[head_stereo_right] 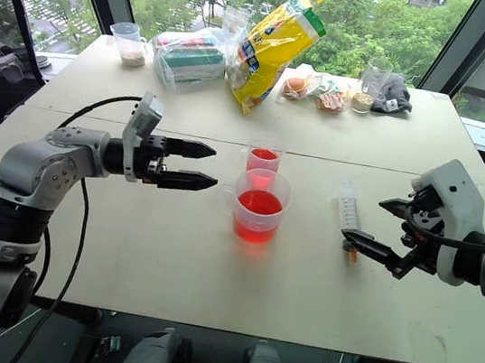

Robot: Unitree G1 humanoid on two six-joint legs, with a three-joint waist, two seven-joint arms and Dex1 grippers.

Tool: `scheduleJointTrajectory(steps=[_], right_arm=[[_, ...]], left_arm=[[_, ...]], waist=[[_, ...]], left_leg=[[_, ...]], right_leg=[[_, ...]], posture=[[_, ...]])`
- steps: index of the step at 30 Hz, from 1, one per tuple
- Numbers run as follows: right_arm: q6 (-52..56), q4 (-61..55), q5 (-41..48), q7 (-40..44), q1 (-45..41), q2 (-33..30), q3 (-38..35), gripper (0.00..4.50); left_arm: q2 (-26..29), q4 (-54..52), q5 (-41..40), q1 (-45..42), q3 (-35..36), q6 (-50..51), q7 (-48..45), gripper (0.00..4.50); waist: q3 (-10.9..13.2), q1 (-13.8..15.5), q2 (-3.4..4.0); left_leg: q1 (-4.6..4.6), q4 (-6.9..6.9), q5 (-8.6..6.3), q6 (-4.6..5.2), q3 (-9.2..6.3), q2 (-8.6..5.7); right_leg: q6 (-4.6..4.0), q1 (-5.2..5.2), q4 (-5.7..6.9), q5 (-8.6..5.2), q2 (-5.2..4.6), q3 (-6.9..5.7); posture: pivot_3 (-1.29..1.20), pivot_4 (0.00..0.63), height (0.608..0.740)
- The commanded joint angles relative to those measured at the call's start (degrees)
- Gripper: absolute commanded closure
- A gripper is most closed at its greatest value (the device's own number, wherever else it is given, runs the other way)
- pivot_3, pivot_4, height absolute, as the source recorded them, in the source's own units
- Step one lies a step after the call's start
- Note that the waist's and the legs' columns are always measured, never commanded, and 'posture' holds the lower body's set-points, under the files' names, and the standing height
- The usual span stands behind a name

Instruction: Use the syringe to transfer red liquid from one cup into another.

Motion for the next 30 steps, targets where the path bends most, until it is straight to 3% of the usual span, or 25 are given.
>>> scheduleJointTrajectory(steps=[1,10,19,25,30], right_arm=[[-1.38,-0.44,-0.03,-1.19,-0.51,0.60,-1.04,0.03],[0.28,-2.93,1.17,-2.42,2.66,1.37,-4.48,0.03],[2.02,-0.57,1.23,-3.03,1.76,-1.03,-3.48,0.03],[2.60,7.32,0.28,-4.05,-5.73,-3.57,3.69,0.03],[7.39,20.20,-2.11,-4.39,-19.24,-4.19,17.73,0.03]], left_arm=[[-0.42,-1.48,-1.69,-1.33,1.82,-0.24,0.58,0.00],[-0.08,0.15,-1.82,-3.04,1.04,-0.73,-0.62,0.00],[-1.22,1.13,-0.99,-3.38,0.14,-2.16,-0.55,0.00],[-1.61,1.53,-0.33,-2.65,-0.79,-3.30,-1.33,0.00],[-2.04,1.38,-0.50,-2.47,-0.88,-3.65,-1.87,0.00]], waist=[[0.00,0.01,0.00],[0.00,0.04,0.00],[0.00,0.00,0.00],[0.00,-0.14,0.00],[0.00,-0.32,0.00]], left_leg=[[0.00,0.00,0.00,0.00,0.00,0.00],[-0.01,0.00,0.00,0.00,0.01,-0.01],[0.00,0.00,0.00,0.00,0.01,-0.01],[0.02,0.01,0.00,0.00,0.02,0.00],[0.01,0.01,0.00,0.00,0.05,0.00]], right_leg=[[0.00,0.00,0.00,0.00,0.00,0.00],[0.00,0.00,0.00,0.00,0.00,0.00],[0.01,0.00,0.00,0.00,0.00,0.00],[-0.09,0.00,0.00,-0.05,0.01,0.02],[-0.16,-0.02,0.00,-0.09,0.00,0.03]], posture=[[0.00,0.150,0.740],[0.00,0.150,0.740],[0.00,0.150,0.740],[0.00,0.150,0.740],[0.00,0.150,0.740]])
